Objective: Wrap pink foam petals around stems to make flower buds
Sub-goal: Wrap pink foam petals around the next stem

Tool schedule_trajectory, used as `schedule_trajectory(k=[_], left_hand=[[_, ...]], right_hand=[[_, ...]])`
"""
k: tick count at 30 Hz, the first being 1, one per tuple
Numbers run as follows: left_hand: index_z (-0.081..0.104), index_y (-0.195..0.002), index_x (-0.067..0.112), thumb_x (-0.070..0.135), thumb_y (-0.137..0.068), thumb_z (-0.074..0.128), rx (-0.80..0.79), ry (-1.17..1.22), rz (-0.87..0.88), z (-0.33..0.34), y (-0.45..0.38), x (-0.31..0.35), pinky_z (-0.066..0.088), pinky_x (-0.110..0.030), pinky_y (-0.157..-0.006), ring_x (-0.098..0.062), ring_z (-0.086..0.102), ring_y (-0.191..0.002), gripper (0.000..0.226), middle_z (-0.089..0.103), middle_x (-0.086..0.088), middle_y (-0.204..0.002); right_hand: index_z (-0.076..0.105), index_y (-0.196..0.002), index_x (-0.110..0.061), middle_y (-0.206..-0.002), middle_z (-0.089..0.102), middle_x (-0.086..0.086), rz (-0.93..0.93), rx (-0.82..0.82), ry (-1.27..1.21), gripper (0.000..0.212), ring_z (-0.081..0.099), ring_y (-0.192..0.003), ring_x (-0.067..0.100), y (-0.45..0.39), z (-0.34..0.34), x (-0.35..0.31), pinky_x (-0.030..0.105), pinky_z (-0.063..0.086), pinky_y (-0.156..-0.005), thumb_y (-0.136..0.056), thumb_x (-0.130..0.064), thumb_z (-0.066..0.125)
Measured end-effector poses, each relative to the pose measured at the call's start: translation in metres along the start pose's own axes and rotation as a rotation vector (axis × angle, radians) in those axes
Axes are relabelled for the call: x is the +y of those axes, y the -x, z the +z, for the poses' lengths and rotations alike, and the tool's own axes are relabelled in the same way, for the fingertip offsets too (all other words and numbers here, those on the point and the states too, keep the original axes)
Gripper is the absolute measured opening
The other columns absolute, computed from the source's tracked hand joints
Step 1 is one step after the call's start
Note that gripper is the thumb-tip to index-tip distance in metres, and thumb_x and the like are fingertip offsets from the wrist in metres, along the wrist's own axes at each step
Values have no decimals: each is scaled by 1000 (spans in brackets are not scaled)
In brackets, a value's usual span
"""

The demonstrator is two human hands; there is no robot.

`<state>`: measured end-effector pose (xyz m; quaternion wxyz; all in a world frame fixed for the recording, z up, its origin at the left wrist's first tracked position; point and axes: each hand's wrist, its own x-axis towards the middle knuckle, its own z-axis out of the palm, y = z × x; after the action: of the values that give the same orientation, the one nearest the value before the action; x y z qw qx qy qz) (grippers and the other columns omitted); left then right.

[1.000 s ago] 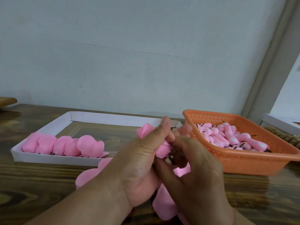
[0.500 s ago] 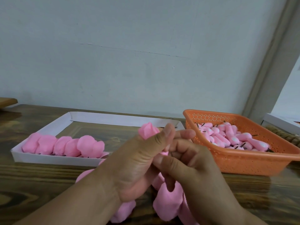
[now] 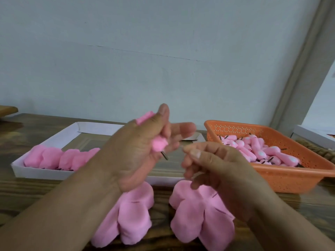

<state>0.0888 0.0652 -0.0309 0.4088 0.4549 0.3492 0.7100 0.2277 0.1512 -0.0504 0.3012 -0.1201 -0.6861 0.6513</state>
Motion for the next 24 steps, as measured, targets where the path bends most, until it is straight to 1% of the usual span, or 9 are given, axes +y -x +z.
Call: schedule_trajectory(k=[1,3,7,11,14,17,19,21,24], left_hand=[[62,-49,19,40,-77,51,37,1,18,-2,-3,3,55,-37,-85,-22,71,-92,36,74,-10,-83],[70,-56,17,37,-74,52,65,20,26,-4,-4,4,55,-35,-82,-21,73,-82,32,71,-8,-70],[68,-67,10,33,-72,54,119,7,-4,0,-1,-2,59,-30,-66,-19,69,-59,28,58,-1,-50],[65,-77,11,36,-74,54,156,-80,-28,1,0,-2,55,-28,-62,-11,58,-46,28,47,5,-46],[70,-69,15,38,-72,54,158,-112,-28,2,1,-2,54,-26,-56,-8,44,-39,28,40,6,-46],[71,-61,18,42,-71,54,147,-124,-29,3,1,-2,50,-22,-48,-6,34,-35,31,35,7,-46],[70,-59,19,45,-70,53,148,-139,-30,3,1,-2,49,-21,-46,-6,30,-35,33,33,7,-45],[70,-56,22,46,-71,52,153,-160,-30,4,2,-3,48,-21,-46,-6,29,-35,33,32,8,-44],[68,-54,24,46,-71,52,169,-157,-39,6,2,-4,48,-20,-45,-6,29,-34,33,33,9,-42]], right_hand=[[71,-76,-10,-71,63,9,13,56,8,21,57,-58,15,-2,-6,0,23,47,-47,-61,-21,80],[68,-76,-7,-69,62,10,33,172,29,25,56,-56,15,-6,-14,4,23,46,-46,-61,-27,72],[65,-74,-4,-63,62,7,-6,325,165,8,54,-53,13,-14,-32,11,22,45,-45,-80,-10,66],[67,-72,-6,-58,62,5,-39,381,306,12,54,-50,13,-16,-49,11,22,44,-42,-83,-2,64],[68,-73,-7,-52,61,3,6,282,463,9,53,-48,13,-15,-53,10,23,42,-40,-79,0,68],[69,-73,-15,-50,60,-6,21,180,677,13,51,-46,1,-14,-49,8,16,41,-44,-76,-3,71],[68,-75,-23,-63,61,-11,-24,69,905,15,53,-58,-4,-12,-44,7,8,40,-53,-77,-8,72],[70,-87,-25,-81,58,-13,-83,-76,1122,13,52,-74,-2,-9,-39,8,9,41,-65,-80,-14,70],[72,-94,-21,-93,57,-10,-132,-179,1270,14,49,-83,1,-8,-34,11,11,39,-74,-82,-16,66]])
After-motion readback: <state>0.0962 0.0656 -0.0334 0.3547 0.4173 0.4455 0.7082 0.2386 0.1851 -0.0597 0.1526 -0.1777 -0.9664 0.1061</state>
